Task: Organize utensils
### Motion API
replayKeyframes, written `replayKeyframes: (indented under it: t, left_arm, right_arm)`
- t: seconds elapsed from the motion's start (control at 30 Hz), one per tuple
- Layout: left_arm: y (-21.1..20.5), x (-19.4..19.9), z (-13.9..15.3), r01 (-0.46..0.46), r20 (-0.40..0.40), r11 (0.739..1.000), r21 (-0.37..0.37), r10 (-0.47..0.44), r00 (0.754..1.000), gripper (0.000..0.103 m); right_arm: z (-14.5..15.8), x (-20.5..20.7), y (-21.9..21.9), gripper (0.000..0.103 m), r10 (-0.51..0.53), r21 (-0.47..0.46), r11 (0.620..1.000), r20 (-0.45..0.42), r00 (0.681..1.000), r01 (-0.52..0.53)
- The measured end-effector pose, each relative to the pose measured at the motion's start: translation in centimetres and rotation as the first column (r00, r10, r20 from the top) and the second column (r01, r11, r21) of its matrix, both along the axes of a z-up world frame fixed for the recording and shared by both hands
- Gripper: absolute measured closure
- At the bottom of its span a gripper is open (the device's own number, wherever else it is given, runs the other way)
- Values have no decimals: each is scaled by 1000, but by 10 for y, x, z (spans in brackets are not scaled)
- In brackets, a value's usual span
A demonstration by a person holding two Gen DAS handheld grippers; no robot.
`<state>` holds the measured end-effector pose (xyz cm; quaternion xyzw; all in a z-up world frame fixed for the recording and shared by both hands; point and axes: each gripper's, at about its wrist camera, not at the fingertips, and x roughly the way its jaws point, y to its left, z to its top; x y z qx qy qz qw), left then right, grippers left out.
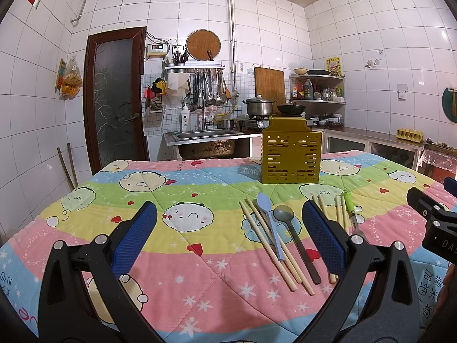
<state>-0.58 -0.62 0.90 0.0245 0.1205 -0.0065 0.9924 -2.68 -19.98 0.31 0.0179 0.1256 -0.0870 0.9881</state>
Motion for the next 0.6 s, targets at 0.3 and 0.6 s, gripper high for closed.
replayKeyframes:
  t: [0.3,0.6]
  left_arm:
    - [1,0,-1,0,4,1000,-1,0,1000,5]
    - [4,0,-3,19,0,1000,-8,-19,1000,5]
  right_arm:
    - [4,-3,0,4,-13,-4,1000,8,1000,13]
    - [4,-1,-4,4,-6,19,1000,5,1000,6]
